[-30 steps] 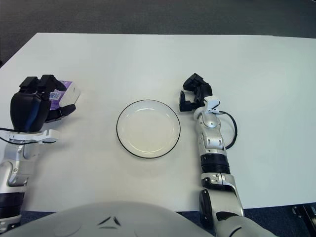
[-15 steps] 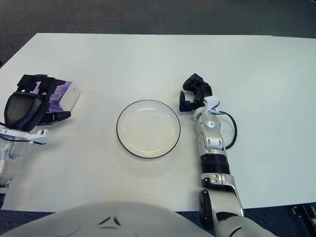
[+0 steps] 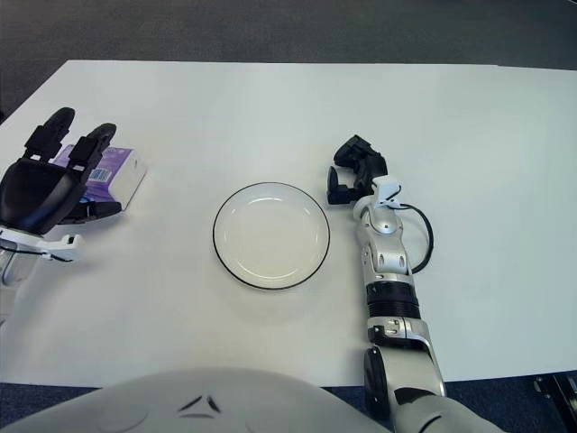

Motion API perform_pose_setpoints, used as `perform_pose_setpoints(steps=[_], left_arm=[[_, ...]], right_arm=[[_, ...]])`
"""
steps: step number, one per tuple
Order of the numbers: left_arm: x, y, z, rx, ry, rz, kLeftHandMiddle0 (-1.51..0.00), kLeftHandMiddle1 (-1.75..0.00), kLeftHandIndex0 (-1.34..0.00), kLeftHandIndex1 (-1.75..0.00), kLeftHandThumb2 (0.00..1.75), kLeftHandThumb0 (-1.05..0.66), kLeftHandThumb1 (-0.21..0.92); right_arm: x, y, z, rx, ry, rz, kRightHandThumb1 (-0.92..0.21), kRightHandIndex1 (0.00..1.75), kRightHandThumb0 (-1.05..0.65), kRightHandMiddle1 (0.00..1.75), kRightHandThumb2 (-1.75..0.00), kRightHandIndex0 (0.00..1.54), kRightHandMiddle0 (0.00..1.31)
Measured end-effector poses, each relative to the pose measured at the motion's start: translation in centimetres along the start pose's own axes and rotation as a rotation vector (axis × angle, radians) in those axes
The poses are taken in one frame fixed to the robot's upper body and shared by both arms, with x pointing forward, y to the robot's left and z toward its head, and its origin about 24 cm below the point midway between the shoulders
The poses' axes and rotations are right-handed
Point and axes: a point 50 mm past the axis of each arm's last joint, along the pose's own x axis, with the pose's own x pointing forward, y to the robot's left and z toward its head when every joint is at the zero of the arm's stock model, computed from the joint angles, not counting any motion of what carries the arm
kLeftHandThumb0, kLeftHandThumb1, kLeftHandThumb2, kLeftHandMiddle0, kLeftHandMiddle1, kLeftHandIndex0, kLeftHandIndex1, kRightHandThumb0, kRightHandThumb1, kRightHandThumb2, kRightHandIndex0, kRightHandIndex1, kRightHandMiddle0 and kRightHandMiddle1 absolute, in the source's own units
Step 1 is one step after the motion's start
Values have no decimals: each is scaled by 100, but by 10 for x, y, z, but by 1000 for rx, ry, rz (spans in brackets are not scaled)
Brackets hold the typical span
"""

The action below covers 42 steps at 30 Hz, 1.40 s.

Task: Put the tissue paper into the plate.

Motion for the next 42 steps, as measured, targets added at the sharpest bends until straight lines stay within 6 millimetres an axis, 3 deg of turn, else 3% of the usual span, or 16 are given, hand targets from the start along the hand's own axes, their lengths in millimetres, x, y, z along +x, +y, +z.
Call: perform_pose_setpoints(steps=[19,34,42], left_arm=[[17,9,-7,34,-85,-115,0,0,0,0,51,-105,92],[42,-10,-20,-232,-212,-355,0,0,0,0,60,-105,92],[52,-18,-23,-266,-260,-395,0,0,0,0,55,-105,92]], right_arm=[[0,0,0,-2,2,-7,8,175,-1,170,-175,89,72],[-2,1,1,2,-3,-12,10,175,-1,163,-175,89,77],[-2,1,2,1,-6,-13,10,175,-1,161,-175,90,79]])
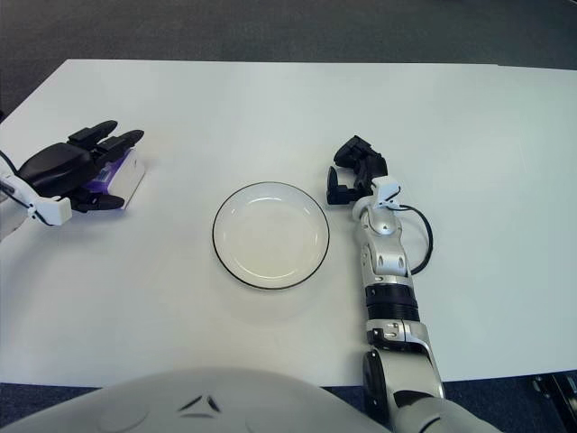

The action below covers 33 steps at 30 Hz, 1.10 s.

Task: Put the tissue paper into the plate.

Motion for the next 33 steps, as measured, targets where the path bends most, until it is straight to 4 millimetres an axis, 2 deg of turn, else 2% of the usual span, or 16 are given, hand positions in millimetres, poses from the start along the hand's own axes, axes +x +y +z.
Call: perform_pose_setpoints(steps=[8,17,28,31,32,33], left_arm=[[9,-4,-9,-15,-2,-39,0,0,0,0,51,-105,92],[16,-8,-23,-47,24,-68,0,0,0,0,38,-105,92],[23,-14,-42,-77,104,-57,-2,-1,0,0,26,-105,92],[24,-15,-44,-72,108,-56,-10,-10,-1,-3,24,-105,92],[24,-15,-44,-71,109,-56,-8,-27,-1,-6,23,-105,92],[25,-15,-44,-70,109,-56,-7,-51,0,-11,21,-105,92]], right_arm=[[-1,0,1,0,-7,4,9,175,-1,165,-175,88,77],[-2,1,0,-3,6,0,9,175,-1,167,-175,87,76],[-2,1,0,-5,16,-2,11,175,-1,161,-175,89,80],[-2,1,0,-5,16,-1,10,175,-1,164,-175,88,78],[-2,2,0,-6,16,-1,9,175,-1,165,-175,88,77],[-3,2,0,-6,16,0,9,175,-1,166,-175,88,76]])
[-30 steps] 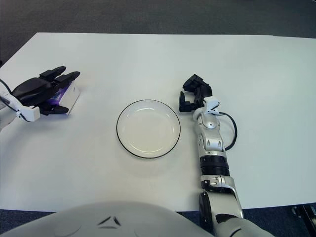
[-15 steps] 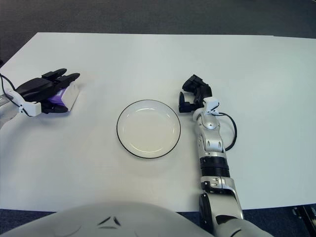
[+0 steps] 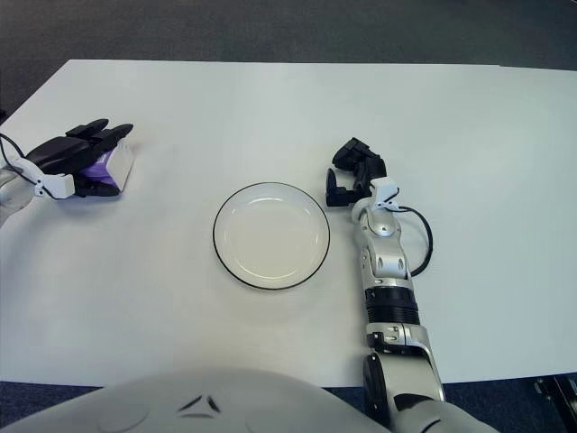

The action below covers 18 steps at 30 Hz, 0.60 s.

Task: Put the tissue paper into the plate.

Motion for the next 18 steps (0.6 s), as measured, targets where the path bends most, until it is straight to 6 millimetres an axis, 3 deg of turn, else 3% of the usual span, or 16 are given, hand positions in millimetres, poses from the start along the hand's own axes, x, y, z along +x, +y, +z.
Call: perform_pose_setpoints(steps=[1,4,7,9,11,12,15,16,18], left_arm=[[0,0,0,1,-1,1,-5,-70,0,-14,19,-105,92],[1,0,-1,2,-3,4,-5,-103,0,-27,16,-105,89],[2,0,-1,2,-7,7,-8,-117,0,-44,24,-93,78],[2,-1,-2,-3,-7,10,-14,-128,0,-74,63,-71,50],[2,-1,-2,-10,-5,18,-21,-142,0,-102,84,-57,36],[2,-1,-3,-14,-4,23,-36,-147,0,-125,92,-21,38],[3,-1,-3,-28,-1,40,-56,-157,-7,-158,111,24,34],[4,-1,-3,-31,0,46,-58,-159,-8,-161,114,28,34],[5,-1,-3,-35,0,54,-69,-161,-31,-169,131,12,25]], right_arm=[[0,0,0,0,0,1,9,175,-1,167,-175,88,76],[0,0,0,0,1,6,9,175,-1,167,-175,88,76],[-1,1,1,0,2,10,9,175,-1,166,-175,88,76],[-1,1,1,2,4,15,9,175,-1,166,-175,88,76],[-1,1,1,3,5,18,9,175,-1,167,-175,88,75],[-1,1,1,3,6,19,9,175,-1,167,-175,88,75],[-1,1,1,4,8,25,9,175,-1,167,-175,88,76],[-1,1,1,4,9,27,9,175,-1,167,-175,88,76],[-1,2,1,5,10,28,9,175,-1,166,-175,88,76]])
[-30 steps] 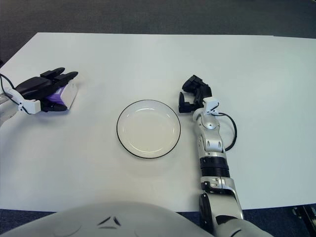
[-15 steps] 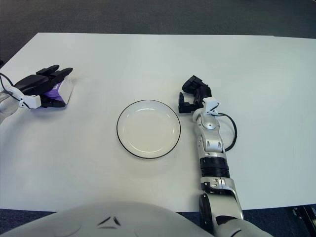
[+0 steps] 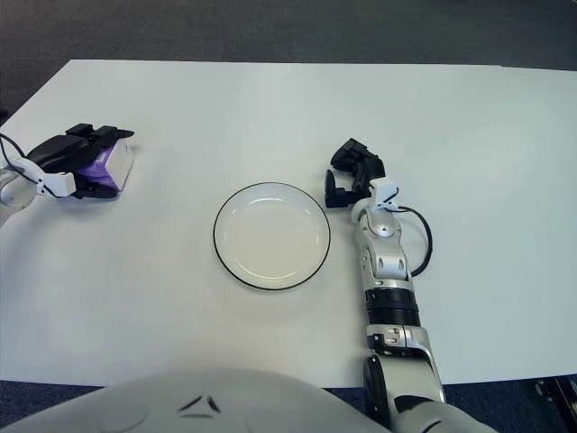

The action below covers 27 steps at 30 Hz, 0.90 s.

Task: Put the tissue paper into the plate.

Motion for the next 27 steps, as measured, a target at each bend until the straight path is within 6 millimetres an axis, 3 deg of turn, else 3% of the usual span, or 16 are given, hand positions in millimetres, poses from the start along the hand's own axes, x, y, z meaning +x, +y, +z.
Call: perform_pose_setpoints(steps=[3,9,20,27], left_arm=[[1,1,0,-7,2,13,-76,-159,-45,-173,141,4,18],[2,0,-1,-25,9,46,-82,-159,-56,-174,152,1,10],[5,2,5,-10,-12,115,-85,-162,-60,-175,159,0,5],[15,3,27,-6,-77,155,-79,-167,-56,-175,155,0,9]], right_arm=[[0,0,0,1,2,6,9,175,-1,165,-175,88,77],[0,1,0,3,4,13,8,175,-1,168,-175,87,75],[-1,2,0,-13,5,27,10,175,-1,165,-175,88,78],[-3,0,0,-39,1,28,9,175,-1,166,-175,87,78]])
